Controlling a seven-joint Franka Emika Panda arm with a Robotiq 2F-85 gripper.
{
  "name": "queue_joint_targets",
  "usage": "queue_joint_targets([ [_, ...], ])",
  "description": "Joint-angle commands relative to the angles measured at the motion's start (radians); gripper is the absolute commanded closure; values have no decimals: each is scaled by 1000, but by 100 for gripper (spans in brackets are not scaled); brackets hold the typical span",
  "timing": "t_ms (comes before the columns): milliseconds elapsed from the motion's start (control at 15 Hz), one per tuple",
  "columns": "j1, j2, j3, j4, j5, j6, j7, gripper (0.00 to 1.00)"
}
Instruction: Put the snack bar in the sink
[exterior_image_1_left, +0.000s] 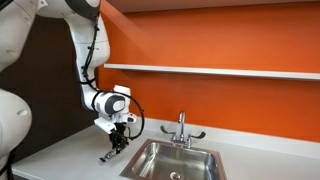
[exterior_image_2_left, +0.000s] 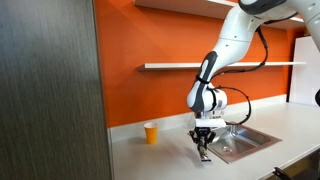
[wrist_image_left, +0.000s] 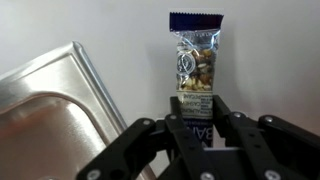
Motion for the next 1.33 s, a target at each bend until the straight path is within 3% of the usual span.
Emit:
queue_joint_targets([
  [0, -40, -72, -6, -73, -4, 29, -25, 90],
  [867, -213, -97, 7, -72, 49, 50, -222, 90],
  [933, -181, -69, -16, -60, 19, 37, -167, 65],
  [1267, -193, -71, -13, -59, 23, 42, -187, 65],
])
